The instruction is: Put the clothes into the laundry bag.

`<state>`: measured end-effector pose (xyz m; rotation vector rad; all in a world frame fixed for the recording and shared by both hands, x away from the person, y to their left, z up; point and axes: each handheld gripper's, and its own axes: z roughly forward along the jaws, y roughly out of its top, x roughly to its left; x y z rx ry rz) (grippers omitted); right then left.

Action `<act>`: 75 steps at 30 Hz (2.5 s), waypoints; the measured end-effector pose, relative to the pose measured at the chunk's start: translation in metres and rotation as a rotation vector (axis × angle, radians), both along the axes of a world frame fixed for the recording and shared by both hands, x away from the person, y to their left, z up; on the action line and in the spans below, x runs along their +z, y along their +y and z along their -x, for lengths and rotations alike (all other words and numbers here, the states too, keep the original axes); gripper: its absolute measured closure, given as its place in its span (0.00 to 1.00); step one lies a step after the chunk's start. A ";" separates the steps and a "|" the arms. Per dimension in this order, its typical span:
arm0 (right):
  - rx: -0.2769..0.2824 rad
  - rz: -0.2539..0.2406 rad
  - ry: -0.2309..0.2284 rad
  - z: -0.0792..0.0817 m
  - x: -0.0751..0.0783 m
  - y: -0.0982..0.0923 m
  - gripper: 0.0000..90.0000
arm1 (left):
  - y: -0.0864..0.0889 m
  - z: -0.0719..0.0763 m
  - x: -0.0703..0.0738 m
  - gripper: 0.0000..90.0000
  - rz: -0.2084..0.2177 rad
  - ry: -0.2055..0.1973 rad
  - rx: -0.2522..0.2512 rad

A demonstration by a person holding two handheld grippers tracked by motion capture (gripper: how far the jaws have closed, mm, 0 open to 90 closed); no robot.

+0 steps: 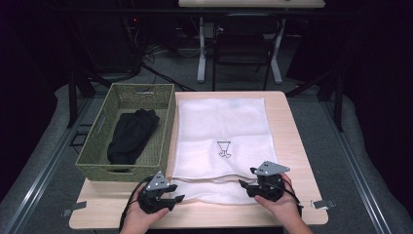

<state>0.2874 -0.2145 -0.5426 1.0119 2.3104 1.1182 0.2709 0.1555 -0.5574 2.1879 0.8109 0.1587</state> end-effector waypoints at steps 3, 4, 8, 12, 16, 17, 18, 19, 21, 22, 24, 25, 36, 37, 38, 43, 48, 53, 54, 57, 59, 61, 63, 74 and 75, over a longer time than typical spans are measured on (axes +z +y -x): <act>0.007 0.005 0.000 0.000 -0.001 0.000 0.42 | 0.000 0.000 0.001 0.58 0.007 -0.019 -0.008; 0.009 0.006 0.001 -0.001 -0.001 0.000 0.42 | 0.000 0.000 0.001 0.58 0.013 -0.023 -0.009; 0.009 0.001 0.000 0.000 0.000 -0.001 0.42 | 0.002 0.000 0.004 0.58 0.041 -0.036 -0.005; 0.007 0.003 -0.002 0.001 -0.001 -0.003 0.42 | 0.005 0.000 0.009 0.57 0.067 -0.039 0.011; 0.002 0.001 -0.005 0.003 0.000 -0.004 0.42 | 0.008 0.001 0.015 0.56 0.070 -0.064 0.030; 0.002 0.001 -0.005 0.003 0.000 -0.004 0.42 | 0.008 0.001 0.015 0.56 0.070 -0.064 0.030; 0.000 -0.001 -0.009 0.004 0.000 -0.006 0.42 | 0.010 0.001 0.018 0.56 0.080 -0.067 0.034; -0.001 0.000 -0.010 0.004 0.000 -0.006 0.42 | 0.011 0.001 0.019 0.56 0.093 -0.065 0.036; -0.006 -0.002 -0.010 0.005 0.000 -0.007 0.42 | 0.013 0.001 0.022 0.56 0.097 -0.072 0.044; -0.008 -0.002 -0.010 0.005 0.000 -0.007 0.42 | 0.013 0.001 0.022 0.56 0.097 -0.072 0.044; -0.007 -0.003 -0.012 0.005 0.000 -0.008 0.42 | 0.015 0.002 0.024 0.56 0.103 -0.078 0.052; -0.007 -0.004 -0.012 0.005 0.000 -0.008 0.42 | 0.018 0.002 0.025 0.56 0.117 -0.079 0.061; -0.002 -0.003 -0.018 0.005 0.001 -0.008 0.42 | 0.027 0.003 0.030 0.56 0.131 -0.090 0.091; -0.005 -0.004 -0.018 0.005 0.001 -0.008 0.42 | 0.028 0.004 0.033 0.56 0.134 -0.092 0.098; -0.005 -0.003 -0.019 0.005 0.001 -0.008 0.42 | 0.028 0.004 0.033 0.56 0.134 -0.092 0.098; -0.005 -0.003 -0.018 0.005 0.001 -0.008 0.42 | 0.037 0.006 0.040 0.53 0.142 -0.105 0.140; -0.005 -0.001 -0.019 0.005 0.001 -0.008 0.42 | 0.044 0.007 0.046 0.49 0.154 -0.116 0.194; -0.005 -0.001 -0.018 0.004 0.001 -0.009 0.42 | 0.053 0.008 0.053 0.45 0.143 -0.131 0.261; -0.006 -0.001 -0.018 0.004 0.001 -0.009 0.42 | 0.054 0.009 0.054 0.45 0.137 -0.139 0.266; -0.006 -0.001 -0.017 0.004 0.001 -0.009 0.41 | 0.057 0.010 0.058 0.44 0.124 -0.152 0.283; -0.006 -0.001 -0.017 0.004 0.001 -0.009 0.42 | 0.059 0.010 0.059 0.44 0.128 -0.157 0.294; -0.006 -0.002 -0.017 0.004 0.001 -0.009 0.42 | 0.060 0.010 0.060 0.44 0.130 -0.155 0.297; -0.007 -0.002 -0.017 0.004 0.001 -0.009 0.42 | 0.063 0.011 0.061 0.44 0.133 -0.155 0.304; -0.005 0.001 -0.018 0.004 0.001 -0.009 0.41 | 0.073 0.011 0.066 0.45 0.131 -0.160 0.351; -0.004 0.001 -0.019 0.004 0.001 -0.009 0.41 | 0.073 0.011 0.066 0.45 0.133 -0.159 0.356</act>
